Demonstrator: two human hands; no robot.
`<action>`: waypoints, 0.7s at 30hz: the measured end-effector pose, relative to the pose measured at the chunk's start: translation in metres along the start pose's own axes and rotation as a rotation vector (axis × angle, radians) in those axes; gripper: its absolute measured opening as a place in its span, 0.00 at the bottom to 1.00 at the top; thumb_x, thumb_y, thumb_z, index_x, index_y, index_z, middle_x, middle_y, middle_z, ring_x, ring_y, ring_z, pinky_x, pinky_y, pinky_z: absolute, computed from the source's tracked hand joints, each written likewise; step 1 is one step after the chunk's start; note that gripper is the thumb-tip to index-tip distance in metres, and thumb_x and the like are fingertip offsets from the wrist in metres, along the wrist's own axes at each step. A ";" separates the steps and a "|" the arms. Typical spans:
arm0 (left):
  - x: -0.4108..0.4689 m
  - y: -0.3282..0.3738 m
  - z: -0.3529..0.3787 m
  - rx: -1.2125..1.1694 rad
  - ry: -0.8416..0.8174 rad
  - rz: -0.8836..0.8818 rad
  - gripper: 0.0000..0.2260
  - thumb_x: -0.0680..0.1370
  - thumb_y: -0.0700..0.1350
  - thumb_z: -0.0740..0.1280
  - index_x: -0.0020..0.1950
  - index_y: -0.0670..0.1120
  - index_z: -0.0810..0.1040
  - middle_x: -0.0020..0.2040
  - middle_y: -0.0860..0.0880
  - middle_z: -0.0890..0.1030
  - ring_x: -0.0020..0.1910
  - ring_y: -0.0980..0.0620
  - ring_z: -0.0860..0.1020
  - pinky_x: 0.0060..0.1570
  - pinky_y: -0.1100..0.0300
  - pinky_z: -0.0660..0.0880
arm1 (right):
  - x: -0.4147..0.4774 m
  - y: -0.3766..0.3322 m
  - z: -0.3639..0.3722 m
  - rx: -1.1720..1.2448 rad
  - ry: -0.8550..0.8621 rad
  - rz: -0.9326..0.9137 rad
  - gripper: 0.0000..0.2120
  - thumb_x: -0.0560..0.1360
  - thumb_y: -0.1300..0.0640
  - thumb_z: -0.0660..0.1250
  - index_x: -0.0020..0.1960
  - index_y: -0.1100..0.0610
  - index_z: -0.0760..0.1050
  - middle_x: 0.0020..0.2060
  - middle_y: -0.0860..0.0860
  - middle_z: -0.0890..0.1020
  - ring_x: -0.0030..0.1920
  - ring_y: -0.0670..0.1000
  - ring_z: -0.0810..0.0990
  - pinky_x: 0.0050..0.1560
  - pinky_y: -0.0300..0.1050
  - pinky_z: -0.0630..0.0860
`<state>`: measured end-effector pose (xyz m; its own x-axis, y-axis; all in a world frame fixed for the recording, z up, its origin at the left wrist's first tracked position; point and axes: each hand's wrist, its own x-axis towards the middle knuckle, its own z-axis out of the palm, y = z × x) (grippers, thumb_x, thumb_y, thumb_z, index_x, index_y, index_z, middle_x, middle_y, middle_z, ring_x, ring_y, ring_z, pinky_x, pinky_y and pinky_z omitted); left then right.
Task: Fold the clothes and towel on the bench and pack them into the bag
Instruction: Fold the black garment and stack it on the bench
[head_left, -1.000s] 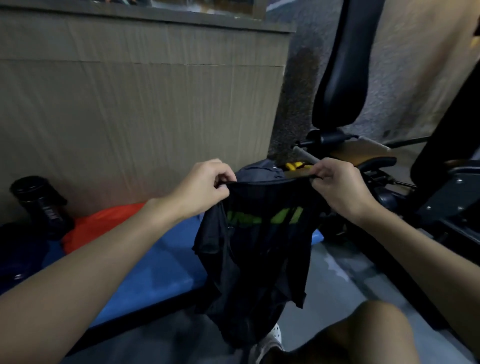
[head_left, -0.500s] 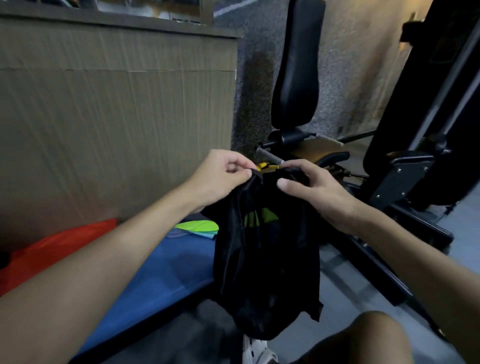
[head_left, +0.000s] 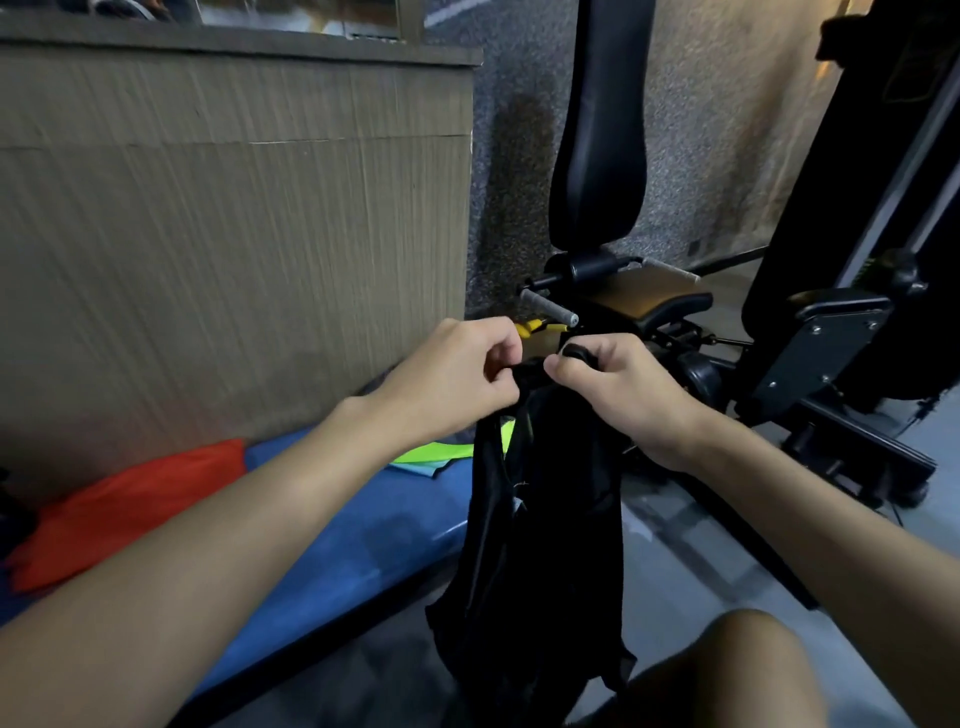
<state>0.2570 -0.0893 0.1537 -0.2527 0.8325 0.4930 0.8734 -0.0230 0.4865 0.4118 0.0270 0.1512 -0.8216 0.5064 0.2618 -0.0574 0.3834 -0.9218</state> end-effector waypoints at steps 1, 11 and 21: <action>0.000 0.000 0.000 0.006 0.010 0.000 0.05 0.70 0.38 0.69 0.43 0.48 0.78 0.35 0.53 0.79 0.34 0.54 0.75 0.37 0.58 0.74 | 0.000 -0.001 0.001 0.028 0.002 0.002 0.20 0.80 0.60 0.66 0.30 0.58 0.65 0.25 0.49 0.67 0.26 0.46 0.66 0.28 0.39 0.63; -0.012 -0.019 0.004 -0.238 0.005 -0.208 0.07 0.71 0.39 0.70 0.41 0.51 0.78 0.36 0.52 0.79 0.32 0.56 0.74 0.38 0.56 0.73 | 0.007 -0.008 0.002 0.228 0.245 -0.026 0.19 0.80 0.61 0.64 0.32 0.56 0.64 0.27 0.51 0.67 0.27 0.47 0.65 0.27 0.38 0.63; -0.002 -0.008 -0.027 -0.429 0.165 -0.284 0.01 0.75 0.38 0.74 0.45 0.41 0.84 0.40 0.43 0.85 0.37 0.55 0.79 0.41 0.60 0.76 | 0.017 -0.001 0.021 -0.186 0.055 -0.306 0.08 0.73 0.68 0.72 0.43 0.60 0.73 0.29 0.41 0.70 0.31 0.39 0.67 0.35 0.31 0.64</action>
<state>0.2392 -0.1063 0.1684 -0.5465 0.7414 0.3895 0.5218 -0.0624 0.8508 0.3861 0.0190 0.1511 -0.7502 0.3856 0.5371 -0.1871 0.6553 -0.7318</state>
